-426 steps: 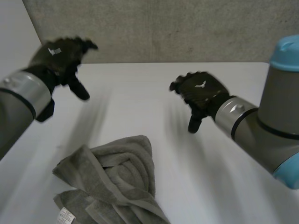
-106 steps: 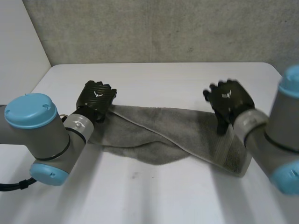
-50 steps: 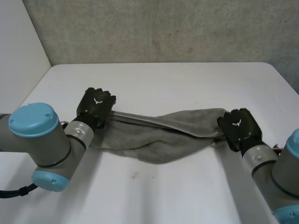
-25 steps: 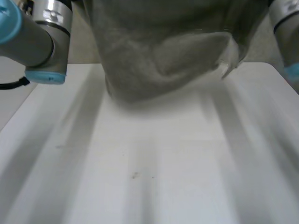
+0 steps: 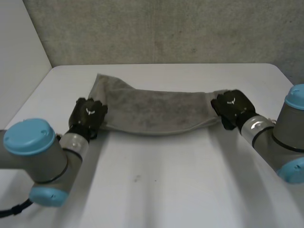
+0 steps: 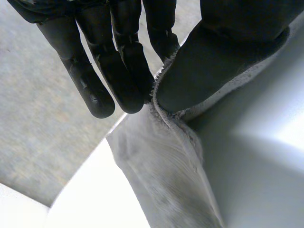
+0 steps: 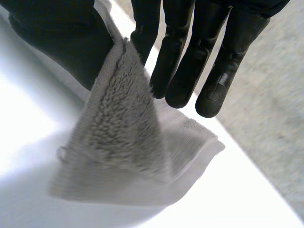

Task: Fold the towel.

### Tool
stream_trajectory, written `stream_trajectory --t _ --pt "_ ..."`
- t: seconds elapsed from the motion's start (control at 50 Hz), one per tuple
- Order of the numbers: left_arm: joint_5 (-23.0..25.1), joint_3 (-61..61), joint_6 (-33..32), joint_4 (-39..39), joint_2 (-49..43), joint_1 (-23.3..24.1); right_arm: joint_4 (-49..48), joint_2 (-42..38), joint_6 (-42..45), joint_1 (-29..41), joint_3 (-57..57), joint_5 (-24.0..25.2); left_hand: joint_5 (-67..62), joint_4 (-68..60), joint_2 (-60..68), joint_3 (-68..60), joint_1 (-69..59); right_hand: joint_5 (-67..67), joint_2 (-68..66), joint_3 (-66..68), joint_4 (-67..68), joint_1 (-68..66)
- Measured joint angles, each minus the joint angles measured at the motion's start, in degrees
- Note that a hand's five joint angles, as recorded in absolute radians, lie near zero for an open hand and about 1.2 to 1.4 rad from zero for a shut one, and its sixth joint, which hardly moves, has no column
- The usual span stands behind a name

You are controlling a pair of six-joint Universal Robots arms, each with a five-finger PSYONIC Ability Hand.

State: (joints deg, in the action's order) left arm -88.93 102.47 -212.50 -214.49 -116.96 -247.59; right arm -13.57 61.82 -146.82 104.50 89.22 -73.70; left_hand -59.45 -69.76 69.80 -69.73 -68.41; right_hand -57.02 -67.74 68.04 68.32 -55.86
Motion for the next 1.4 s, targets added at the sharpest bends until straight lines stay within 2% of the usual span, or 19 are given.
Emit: stream_trajectory --t 0.2,0.34,0.46,0.56,0.78,1.22,1.4 --pt "0.2 10.5 -0.5 6.1 8.3 -0.4 9.8 11.3 0.5 -0.6 10.1 0.8 0.0 0.0 0.0 0.0 0.0 0.0 0.0 0.0 0.0 0.0" --pt "2.4 11.9 -0.5 6.6 8.6 -1.7 9.5 15.8 -0.3 -2.0 15.8 1.2 2.1 2.7 -2.7 2.6 1.2 0.0 0.0 0.0 0.0 0.0" --pt "5.8 11.6 -0.4 5.3 7.1 -4.2 8.1 16.3 -1.2 -4.7 17.0 1.7 12.2 12.7 -12.7 12.6 11.6 0.0 0.0 0.0 0.0 0.0" --pt "7.7 11.5 -0.4 3.1 5.2 -7.7 7.4 15.7 -2.4 -7.5 17.0 2.3 15.0 15.5 -15.6 15.4 14.0 0.0 0.0 0.0 0.0 0.0" --pt "8.0 12.0 -0.4 2.1 4.1 -11.8 7.3 15.0 -3.8 -9.7 17.0 4.8 18.5 18.9 -19.0 18.9 17.5 0.0 0.0 0.0 0.0 0.0" --pt "8.0 13.9 -0.4 3.4 5.4 -11.6 6.5 14.8 -3.6 -10.4 17.7 4.5 19.9 20.1 -20.2 20.1 18.7 0.0 0.0 0.0 0.0 0.0" --pt "7.9 14.6 0.0 5.5 7.3 -11.9 6.4 14.1 -3.6 -10.4 17.9 4.9 33.9 34.2 -34.5 34.1 32.9 0.0 0.0 0.0 0.0 0.0"
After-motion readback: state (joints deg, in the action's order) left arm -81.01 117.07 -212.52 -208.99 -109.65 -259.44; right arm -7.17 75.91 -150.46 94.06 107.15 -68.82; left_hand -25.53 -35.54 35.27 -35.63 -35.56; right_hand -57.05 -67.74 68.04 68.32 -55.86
